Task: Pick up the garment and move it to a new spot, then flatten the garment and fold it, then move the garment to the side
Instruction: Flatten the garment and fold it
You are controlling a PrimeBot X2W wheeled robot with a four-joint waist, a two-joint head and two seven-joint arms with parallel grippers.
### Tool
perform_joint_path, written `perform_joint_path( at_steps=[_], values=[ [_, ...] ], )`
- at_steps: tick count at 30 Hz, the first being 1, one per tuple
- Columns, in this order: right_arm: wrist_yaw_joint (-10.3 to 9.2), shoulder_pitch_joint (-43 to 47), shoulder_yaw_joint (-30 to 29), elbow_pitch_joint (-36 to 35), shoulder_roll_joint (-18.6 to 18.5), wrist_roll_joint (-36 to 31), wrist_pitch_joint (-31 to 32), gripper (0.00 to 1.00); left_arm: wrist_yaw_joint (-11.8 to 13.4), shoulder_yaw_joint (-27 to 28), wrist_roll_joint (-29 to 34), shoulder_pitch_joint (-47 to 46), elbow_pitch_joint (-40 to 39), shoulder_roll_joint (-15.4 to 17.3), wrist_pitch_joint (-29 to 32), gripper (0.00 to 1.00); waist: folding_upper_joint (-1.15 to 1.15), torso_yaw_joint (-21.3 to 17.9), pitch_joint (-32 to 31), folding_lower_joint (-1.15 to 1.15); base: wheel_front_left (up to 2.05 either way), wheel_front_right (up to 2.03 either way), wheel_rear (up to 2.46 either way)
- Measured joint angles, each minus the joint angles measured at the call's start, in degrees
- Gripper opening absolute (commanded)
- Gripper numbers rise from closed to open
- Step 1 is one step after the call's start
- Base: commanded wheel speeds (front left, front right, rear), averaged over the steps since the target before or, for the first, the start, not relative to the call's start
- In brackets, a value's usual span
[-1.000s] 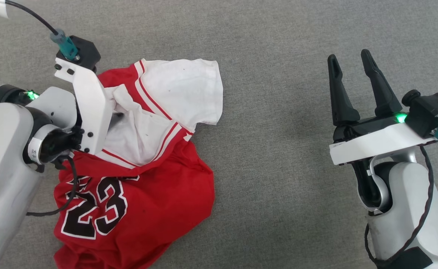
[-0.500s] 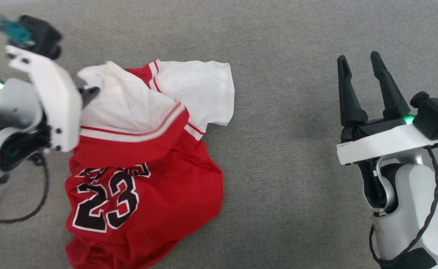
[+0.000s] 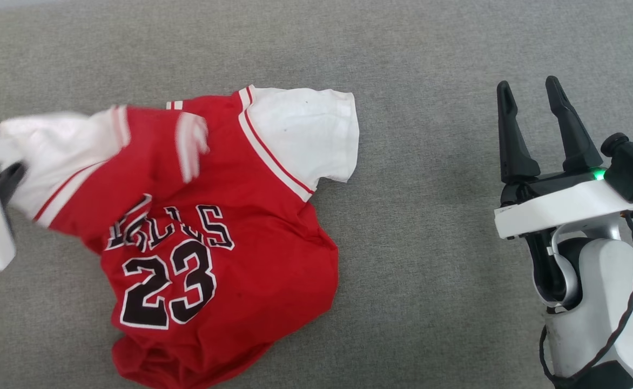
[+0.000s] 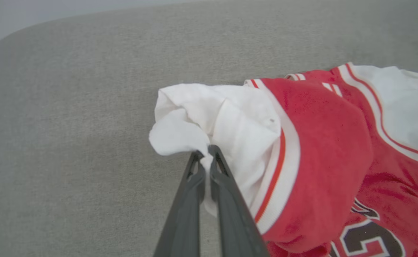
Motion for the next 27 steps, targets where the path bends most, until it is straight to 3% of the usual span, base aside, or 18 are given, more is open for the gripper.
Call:
perform_joint_path(
  at_steps=[5, 11, 17, 18, 19, 20, 27],
  values=[
    [0.00, 0.2, -0.2, -0.3, 0.0, -0.3, 0.6, 1.00, 1.9, 3.5, 0.0, 7.3, 2.7, 0.6, -3.6, 0.00, 0.00, 0.5, -0.2, 0.00, 0.00, 0.00, 0.00],
    [0.00, 0.5, -0.1, -0.6, 0.0, -0.6, 1.4, 1.00, 2.4, 4.2, -1.1, 12.6, 8.9, -0.6, -4.7, 0.00, 0.00, 0.9, -0.4, 0.00, 0.00, 0.00, 0.00],
    [0.00, 1.0, -0.2, -0.6, 0.0, -0.7, 2.1, 1.00, -0.1, 2.5, -2.7, 13.0, 16.5, -3.0, -4.6, 0.00, 0.00, 1.3, -1.2, 0.00, 0.00, 0.00, 0.00],
    [0.00, 1.0, -0.2, -0.7, 0.0, -0.8, 2.3, 1.00, -0.8, 2.3, -2.9, 12.8, 17.5, -3.2, -4.6, 0.24, 0.00, 1.4, -1.3, 0.00, 0.00, 0.00, 0.00],
    [0.00, 1.0, -0.2, -0.7, 0.0, -0.8, 2.5, 1.00, -1.5, 1.9, -3.1, 12.2, 18.4, -3.2, -4.5, 0.82, 0.00, 1.5, -1.5, 0.00, 0.00, 0.00, 0.00],
    [0.00, 1.1, -0.2, -0.8, 0.0, -0.8, 2.7, 1.00, -2.4, 1.6, -3.2, 11.7, 19.1, -3.0, -4.4, 1.00, 0.00, 1.6, -1.7, 0.00, 0.00, 0.00, 0.00],
    [0.00, 2.1, -0.6, -1.8, 0.0, -1.5, 4.3, 1.00, -6.7, -0.4, -3.5, 5.5, 23.6, -2.1, -2.5, 1.00, 0.00, 2.5, -2.4, 0.00, 0.00, 0.00, 0.00]
  ],
)
